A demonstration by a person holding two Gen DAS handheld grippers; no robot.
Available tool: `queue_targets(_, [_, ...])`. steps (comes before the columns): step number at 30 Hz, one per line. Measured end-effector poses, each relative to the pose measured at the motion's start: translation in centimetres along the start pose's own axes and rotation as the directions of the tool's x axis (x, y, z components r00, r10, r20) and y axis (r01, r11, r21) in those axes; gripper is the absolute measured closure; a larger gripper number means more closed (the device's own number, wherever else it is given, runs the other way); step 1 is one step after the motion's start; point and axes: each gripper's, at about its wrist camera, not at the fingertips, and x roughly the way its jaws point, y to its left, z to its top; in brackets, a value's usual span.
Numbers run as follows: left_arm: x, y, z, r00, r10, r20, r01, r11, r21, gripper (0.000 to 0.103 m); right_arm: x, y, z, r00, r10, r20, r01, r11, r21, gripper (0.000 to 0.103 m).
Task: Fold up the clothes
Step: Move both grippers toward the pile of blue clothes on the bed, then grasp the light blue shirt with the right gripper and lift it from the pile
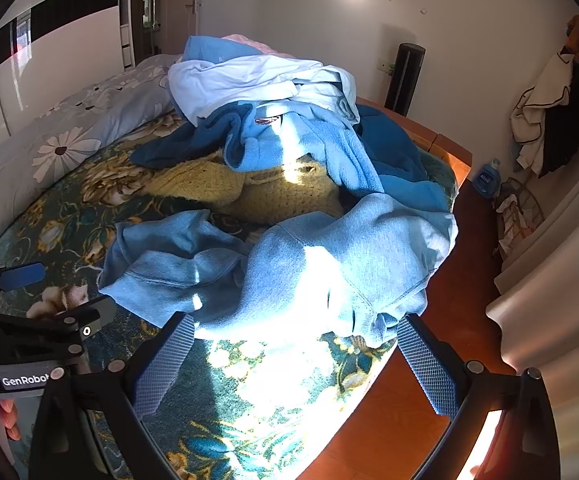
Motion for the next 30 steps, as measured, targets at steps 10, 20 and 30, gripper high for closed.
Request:
queue_targets(10, [0.5, 0.2, -0.1, 1.000, 0.004, -0.010, -0.004, 1.000, -0.007, 0.000, 0.8, -0.3, -0.1, 1.000, 0.006, -0.019, -0.006, 1.000, 0.006, 0.000])
queue_targets(20, [1.4, 0.3, 0.4, 1.000, 0.020, 0.004, -0.020, 1.000, -0.009, 0.000, 3.7, -3.1, 0.6, 0.999, -0.022, -0.050, 0.021, 1.000, -0.003, 0.000])
queue_targets(30, [1.1, 2.5, 1.6, 0.998, -0.060, 0.022, 0.063, 0.989, -0.135, 0.000, 8.5, -3.6, 1.8, 0.994, 0.003, -0.111, -0.022, 0.985, -0.169, 0.021])
